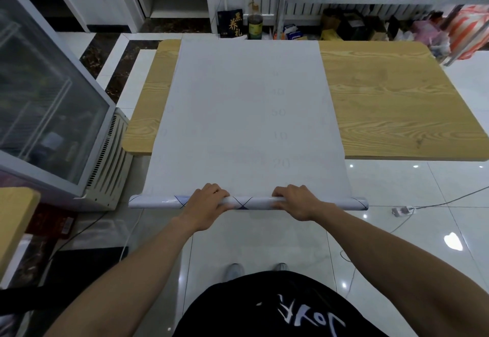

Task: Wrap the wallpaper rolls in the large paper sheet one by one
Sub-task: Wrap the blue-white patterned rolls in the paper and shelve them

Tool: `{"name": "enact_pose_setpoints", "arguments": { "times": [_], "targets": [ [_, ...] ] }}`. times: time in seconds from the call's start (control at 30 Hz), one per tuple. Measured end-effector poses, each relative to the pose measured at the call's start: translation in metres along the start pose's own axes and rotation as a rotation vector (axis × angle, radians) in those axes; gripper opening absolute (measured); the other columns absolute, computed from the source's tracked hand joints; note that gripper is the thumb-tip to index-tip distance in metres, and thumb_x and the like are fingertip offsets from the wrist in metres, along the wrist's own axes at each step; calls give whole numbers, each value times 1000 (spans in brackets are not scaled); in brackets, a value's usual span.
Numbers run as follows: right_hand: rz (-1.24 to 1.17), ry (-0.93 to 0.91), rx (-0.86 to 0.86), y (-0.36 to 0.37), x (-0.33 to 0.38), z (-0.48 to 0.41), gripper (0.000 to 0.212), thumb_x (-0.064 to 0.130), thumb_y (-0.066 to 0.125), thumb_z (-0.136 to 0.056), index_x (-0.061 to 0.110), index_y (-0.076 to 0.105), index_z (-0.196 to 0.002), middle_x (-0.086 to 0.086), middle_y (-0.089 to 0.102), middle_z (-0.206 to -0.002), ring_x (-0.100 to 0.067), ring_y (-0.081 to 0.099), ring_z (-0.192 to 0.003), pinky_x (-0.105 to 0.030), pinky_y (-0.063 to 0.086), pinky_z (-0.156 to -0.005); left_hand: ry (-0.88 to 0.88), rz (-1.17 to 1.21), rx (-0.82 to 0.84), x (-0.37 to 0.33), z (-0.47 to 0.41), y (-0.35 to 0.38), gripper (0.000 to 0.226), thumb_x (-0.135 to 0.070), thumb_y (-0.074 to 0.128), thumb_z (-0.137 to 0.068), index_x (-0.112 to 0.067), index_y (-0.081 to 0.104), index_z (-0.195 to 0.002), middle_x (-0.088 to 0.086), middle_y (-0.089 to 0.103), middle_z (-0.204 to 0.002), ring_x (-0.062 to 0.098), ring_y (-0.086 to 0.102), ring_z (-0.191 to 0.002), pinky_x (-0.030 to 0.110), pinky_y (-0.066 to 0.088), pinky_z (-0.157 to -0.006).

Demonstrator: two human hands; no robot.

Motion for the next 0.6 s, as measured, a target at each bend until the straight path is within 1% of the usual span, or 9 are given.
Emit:
{"name": "enact_pose_setpoints", "arguments": {
  "times": [0.07, 0.1, 0.17, 0.23, 0.3, 0.37, 0.43, 0.5, 0.6],
  "targets": [
    [46, -5, -6, -2, 1, -1, 36, 48, 39, -98, 22, 56, -115, -3, 58, -113, -22, 49, -104, -36, 34, -84, -4, 32, 10, -1, 1, 0, 41, -52, 55, -90, -27, 52, -122, -8, 53, -109, 13, 44, -104, 27, 29, -78],
    [65, -8, -6, -2, 2, -1, 38, 49, 38, -98, 22, 57, -116, -3, 57, -115, -22, 48, -108, -37, 35, -87, -13, 41, 6, 0, 2, -1, 42, -52, 58, -88, -27, 50, -122, -9, 52, -106, 13, 44, -102, 28, 29, -77],
    [55, -10, -1, -1, 3, -2, 41, 52, 39, -97, 22, 57, -118, -1, 55, -116, -22, 47, -111, -37, 35, -90, -29, 24, -11, 1, 3, -4, 37, -49, 58, -89, -25, 48, -116, -10, 49, -96, 14, 42, -93, 28, 28, -73],
    [-24, -5, -3, 0, 2, -1, 49, 61, 49, -89, 23, 52, -120, 3, 56, -116, -19, 50, -107, -36, 34, -92, -36, -17, -5, 1, 2, -6, 31, -47, 52, -93, -22, 48, -111, -9, 48, -91, 15, 40, -87, 29, 28, -72],
    [-67, 10, 12, 0, -2, 0, 56, 64, 58, -81, 24, 46, -118, 4, 59, -112, -17, 52, -95, -34, 34, -89, -53, -28, 26, 0, 1, -6, 28, -45, 45, -97, -21, 48, -111, -5, 53, -93, 16, 41, -86, 30, 30, -73],
    [-33, 18, 18, 0, -3, -1, 48, 61, 58, -84, 23, 46, -111, 1, 64, -106, -17, 51, -84, -32, 31, -83, -65, -30, 51, 1, -1, -5, 26, -42, 40, -100, -21, 49, -112, -3, 57, -100, 17, 44, -91, 31, 32, -76],
    [5, 16, 4, -3, -2, -3, 41, 57, 52, -90, 21, 50, -108, 0, 65, -102, -18, 49, -81, -31, 28, -80, -54, -51, 62, 4, -3, -1, 26, -38, 37, -101, -21, 52, -115, -4, 56, -108, 19, 46, -102, 31, 35, -81],
    [36, 3, -11, -6, 0, -5, 40, 56, 47, -93, 21, 55, -109, 0, 62, -106, -19, 49, -89, -32, 28, -79, -43, -52, 58, 6, -3, 0, 29, -40, 41, -100, -22, 54, -118, -5, 53, -114, 18, 44, -109, 30, 36, -84],
    [74, -1, -15, -5, -1, -8, 42, 55, 44, -94, 21, 58, -114, -1, 56, -113, -21, 48, -107, -35, 31, -83, -25, 2, 34, 3, -2, -4, 42, -53, 56, -89, -25, 52, -120, -8, 52, -110, 15, 45, -104, 30, 35, -83]
  ]
}}
Point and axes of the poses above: each hand's wrist, its own z-axis away from the middle knuckle, its own y-axis out of the palm, x = y × z, the point moved 8 cm from there along -z, towards the middle knuckle
